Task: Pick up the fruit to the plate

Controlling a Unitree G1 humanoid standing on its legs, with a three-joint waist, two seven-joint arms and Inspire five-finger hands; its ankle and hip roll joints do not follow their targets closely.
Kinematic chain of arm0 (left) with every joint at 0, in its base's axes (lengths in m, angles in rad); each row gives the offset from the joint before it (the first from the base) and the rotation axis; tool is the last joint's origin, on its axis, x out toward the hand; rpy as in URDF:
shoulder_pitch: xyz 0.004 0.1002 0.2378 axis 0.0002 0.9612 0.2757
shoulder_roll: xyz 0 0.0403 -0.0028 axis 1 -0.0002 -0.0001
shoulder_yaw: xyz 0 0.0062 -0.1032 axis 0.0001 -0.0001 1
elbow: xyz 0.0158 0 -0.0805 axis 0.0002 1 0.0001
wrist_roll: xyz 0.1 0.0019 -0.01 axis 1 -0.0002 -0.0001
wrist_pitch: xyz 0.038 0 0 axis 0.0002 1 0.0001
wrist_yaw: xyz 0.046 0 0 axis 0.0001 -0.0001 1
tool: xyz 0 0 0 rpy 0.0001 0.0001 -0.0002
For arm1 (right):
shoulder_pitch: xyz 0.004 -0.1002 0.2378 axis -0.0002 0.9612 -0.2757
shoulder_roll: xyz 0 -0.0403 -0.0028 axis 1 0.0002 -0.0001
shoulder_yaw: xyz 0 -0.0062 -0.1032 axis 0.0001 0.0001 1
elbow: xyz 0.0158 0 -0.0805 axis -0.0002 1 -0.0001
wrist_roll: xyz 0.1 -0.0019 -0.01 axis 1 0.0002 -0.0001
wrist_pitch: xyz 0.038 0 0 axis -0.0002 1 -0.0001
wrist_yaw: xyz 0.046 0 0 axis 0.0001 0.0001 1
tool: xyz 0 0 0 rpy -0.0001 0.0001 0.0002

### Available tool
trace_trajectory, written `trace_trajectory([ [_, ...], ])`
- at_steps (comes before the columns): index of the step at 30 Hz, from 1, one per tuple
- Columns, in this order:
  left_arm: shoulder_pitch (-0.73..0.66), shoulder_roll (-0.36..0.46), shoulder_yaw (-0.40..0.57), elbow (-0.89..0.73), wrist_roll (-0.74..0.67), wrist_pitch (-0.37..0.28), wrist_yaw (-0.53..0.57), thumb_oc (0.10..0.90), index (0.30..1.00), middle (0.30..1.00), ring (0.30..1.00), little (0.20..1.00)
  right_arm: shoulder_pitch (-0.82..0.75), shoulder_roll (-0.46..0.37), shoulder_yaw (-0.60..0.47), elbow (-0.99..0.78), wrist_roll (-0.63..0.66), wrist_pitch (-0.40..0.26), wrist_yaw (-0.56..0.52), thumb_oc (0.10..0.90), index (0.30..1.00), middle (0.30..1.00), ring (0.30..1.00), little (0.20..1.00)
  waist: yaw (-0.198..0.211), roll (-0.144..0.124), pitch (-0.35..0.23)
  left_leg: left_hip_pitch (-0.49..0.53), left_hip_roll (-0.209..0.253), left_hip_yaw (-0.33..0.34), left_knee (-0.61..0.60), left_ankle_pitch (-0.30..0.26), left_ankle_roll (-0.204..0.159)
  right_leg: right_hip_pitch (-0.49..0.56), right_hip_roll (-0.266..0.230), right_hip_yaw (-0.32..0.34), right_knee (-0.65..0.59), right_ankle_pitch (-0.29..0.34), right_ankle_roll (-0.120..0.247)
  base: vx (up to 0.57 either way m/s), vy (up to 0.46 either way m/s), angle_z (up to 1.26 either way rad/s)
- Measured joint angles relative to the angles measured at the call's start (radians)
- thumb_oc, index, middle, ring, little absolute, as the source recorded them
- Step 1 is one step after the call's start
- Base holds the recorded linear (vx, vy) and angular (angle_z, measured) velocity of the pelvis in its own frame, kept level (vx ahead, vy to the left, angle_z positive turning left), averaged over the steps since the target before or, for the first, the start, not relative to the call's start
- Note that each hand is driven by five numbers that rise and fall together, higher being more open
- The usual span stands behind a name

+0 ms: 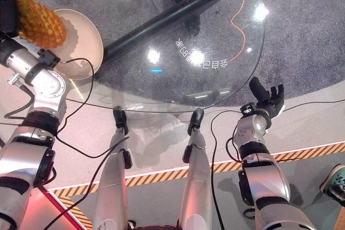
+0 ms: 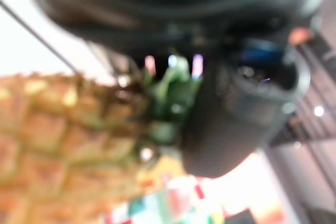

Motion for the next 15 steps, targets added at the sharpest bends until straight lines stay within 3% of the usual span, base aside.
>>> trace_trajectory([
  [15,-0.004,0.0,-0.006,0.023,-0.031,-0.001,-0.046,0.1,0.3,0.3,0.3,0.2,-0.01,0.0,0.012,0.0,0.0,-0.001,0.0,0.8,0.9,0.9,0.9,0.9,-0.002,-0.001,0.0,0.0,0.003,0.0,0.002,0.002,-0.004,0.0,0.003,0.0,0.001,0.002,-0.003,0.0,0.0,0.0],
])
